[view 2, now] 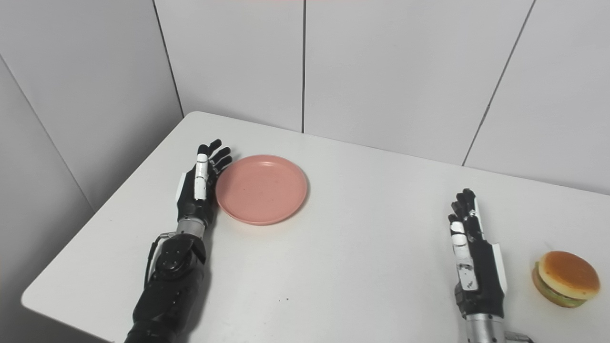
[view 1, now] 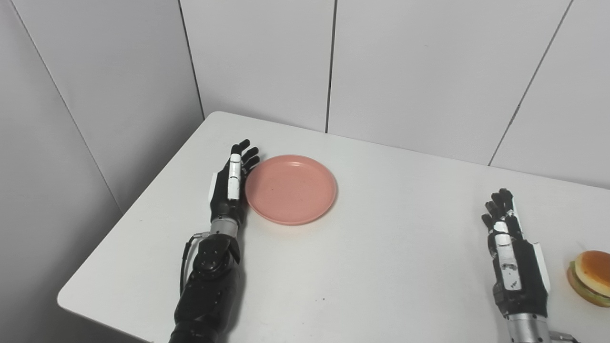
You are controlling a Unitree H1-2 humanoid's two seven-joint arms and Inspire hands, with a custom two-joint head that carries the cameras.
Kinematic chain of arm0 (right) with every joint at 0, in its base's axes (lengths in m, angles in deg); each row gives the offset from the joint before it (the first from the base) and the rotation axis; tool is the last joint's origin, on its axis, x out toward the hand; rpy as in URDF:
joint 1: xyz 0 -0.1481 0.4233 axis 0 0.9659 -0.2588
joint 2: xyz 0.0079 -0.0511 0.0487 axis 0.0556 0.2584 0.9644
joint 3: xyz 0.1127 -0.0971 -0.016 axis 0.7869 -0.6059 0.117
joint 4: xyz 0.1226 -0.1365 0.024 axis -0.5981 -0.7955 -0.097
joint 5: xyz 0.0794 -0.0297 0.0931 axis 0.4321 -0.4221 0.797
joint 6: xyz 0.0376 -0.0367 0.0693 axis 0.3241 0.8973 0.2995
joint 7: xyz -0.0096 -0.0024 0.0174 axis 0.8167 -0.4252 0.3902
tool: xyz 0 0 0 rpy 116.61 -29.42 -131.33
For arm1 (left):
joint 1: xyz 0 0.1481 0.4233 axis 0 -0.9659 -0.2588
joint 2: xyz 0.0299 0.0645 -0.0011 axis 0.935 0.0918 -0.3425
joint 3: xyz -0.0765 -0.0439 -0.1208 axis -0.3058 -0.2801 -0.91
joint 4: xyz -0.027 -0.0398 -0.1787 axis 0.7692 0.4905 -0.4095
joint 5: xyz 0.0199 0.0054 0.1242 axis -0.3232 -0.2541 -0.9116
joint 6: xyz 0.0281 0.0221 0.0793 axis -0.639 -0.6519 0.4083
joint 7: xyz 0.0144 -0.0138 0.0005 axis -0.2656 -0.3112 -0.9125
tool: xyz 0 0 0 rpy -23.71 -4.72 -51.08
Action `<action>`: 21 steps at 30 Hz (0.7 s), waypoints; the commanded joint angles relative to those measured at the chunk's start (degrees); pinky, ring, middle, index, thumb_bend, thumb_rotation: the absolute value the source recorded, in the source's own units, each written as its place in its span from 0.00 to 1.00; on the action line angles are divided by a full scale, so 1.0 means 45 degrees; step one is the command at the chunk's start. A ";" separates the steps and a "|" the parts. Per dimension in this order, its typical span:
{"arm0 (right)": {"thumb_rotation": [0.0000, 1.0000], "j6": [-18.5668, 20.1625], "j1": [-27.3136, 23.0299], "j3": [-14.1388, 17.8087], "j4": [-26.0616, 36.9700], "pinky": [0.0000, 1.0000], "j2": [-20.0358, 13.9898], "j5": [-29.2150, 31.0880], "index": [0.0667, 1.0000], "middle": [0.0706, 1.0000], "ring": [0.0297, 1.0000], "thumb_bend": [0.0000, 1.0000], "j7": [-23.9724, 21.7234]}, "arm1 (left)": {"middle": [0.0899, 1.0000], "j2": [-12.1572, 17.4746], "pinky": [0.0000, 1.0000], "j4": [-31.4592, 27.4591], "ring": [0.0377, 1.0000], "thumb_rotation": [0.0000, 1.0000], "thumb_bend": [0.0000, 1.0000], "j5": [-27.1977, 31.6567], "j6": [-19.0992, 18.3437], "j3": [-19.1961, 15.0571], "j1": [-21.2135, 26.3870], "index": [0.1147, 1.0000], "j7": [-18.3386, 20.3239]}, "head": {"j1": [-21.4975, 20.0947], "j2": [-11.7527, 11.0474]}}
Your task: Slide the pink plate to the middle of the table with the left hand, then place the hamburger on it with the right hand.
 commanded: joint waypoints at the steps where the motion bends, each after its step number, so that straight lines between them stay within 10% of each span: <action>1: 0.87 -0.0079 0.1252 0.0040 -0.0886 1.00 0.0042 -0.0015 1.00 1.00 1.00 0.57 0.0054 | 0.83 -0.0073 0.85 -0.0125 0.85 1.00 0.62 -0.0139 0.0061 0.0170 -0.0384 0.82 0.0253 | -0.0095 0.0038; 21: 0.82 -0.0168 0.1292 -0.0039 -0.0791 1.00 0.0416 -0.0750 0.99 1.00 1.00 0.59 0.0792 | 0.83 -0.0911 0.85 -0.0239 0.84 1.00 0.62 -0.0467 -0.0144 0.1784 -0.0909 0.82 0.1570 | -0.1114 0.0232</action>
